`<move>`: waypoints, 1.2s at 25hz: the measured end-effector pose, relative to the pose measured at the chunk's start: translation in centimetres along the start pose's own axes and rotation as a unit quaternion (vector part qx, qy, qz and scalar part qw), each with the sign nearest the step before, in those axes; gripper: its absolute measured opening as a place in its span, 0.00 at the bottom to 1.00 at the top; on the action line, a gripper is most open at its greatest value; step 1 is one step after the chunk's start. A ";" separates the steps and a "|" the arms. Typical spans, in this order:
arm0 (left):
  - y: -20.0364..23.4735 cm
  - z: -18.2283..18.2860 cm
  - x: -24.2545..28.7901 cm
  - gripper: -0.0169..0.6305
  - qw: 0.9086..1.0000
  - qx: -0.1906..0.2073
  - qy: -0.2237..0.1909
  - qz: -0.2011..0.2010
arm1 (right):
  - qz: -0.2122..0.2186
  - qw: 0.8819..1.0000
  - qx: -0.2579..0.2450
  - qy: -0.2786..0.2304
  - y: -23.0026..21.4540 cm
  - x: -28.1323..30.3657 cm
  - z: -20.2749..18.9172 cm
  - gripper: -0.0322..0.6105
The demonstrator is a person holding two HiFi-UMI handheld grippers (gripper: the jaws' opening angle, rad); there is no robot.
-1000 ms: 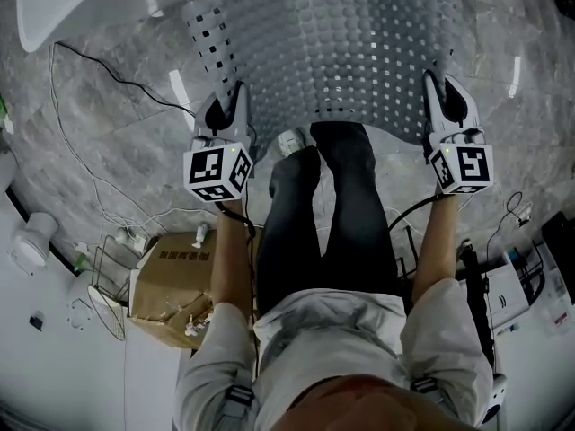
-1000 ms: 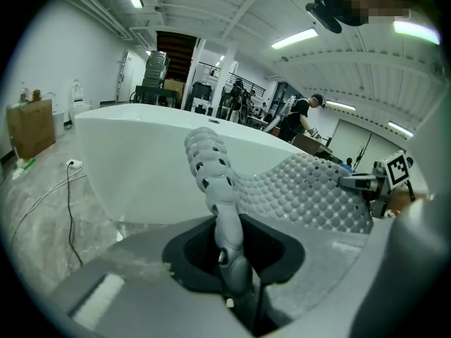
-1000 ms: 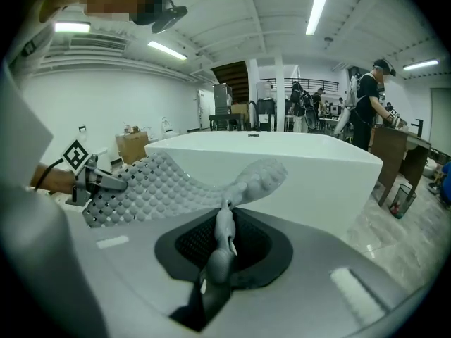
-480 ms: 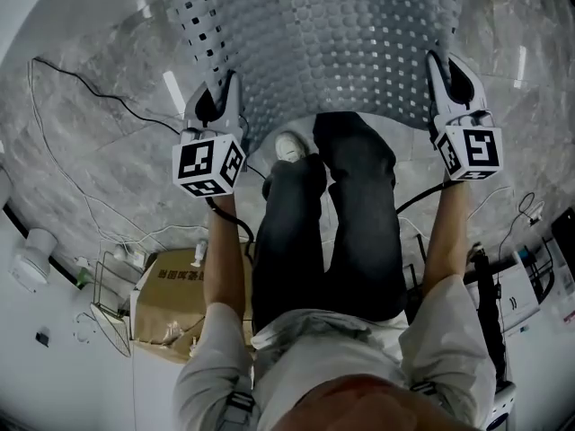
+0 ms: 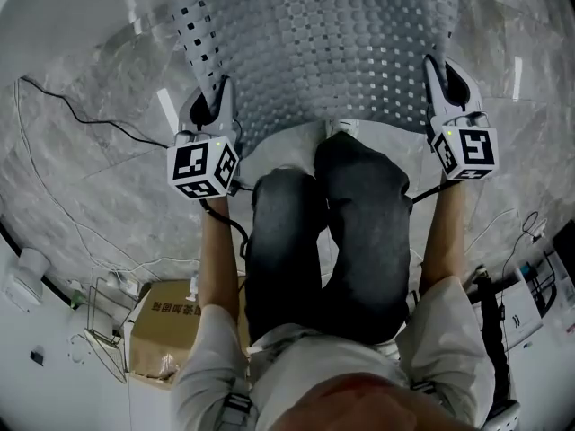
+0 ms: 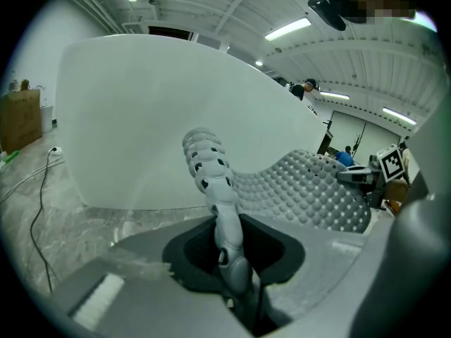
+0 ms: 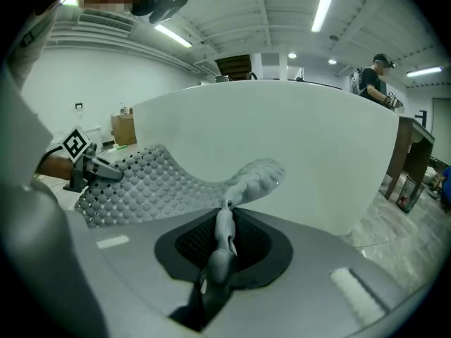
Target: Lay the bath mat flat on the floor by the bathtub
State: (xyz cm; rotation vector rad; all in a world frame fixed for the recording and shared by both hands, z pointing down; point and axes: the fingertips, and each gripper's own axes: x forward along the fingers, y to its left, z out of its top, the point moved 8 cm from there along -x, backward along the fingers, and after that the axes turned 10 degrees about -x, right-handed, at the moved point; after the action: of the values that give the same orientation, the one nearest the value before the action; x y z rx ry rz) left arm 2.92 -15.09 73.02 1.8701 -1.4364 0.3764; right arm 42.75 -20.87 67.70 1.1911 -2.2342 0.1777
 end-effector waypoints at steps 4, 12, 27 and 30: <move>1.9 -2.0 2.4 0.14 1.000 0.001 -0.001 0.004 | 0.001 1.000 -0.009 -0.001 0.4 2.7 -2.3 0.12; 4.6 -4.4 5.2 0.14 1.000 0.005 -0.003 0.007 | -0.004 1.000 -0.018 -0.001 1.1 6.1 -5.5 0.12; 6.8 -8.1 12.7 0.14 1.000 0.016 0.012 0.015 | -0.003 1.000 -0.028 0.014 -0.2 12.2 -12.0 0.12; 7.2 -8.6 13.8 0.14 1.000 0.014 0.015 0.018 | 0.001 0.999 -0.031 0.018 -0.3 13.5 -12.7 0.12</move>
State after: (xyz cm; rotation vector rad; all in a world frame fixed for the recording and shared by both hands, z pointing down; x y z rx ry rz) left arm 2.60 -19.59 90.22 1.8544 -1.4537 0.4432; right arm 42.92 -25.90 85.57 1.1442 -2.1945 0.1290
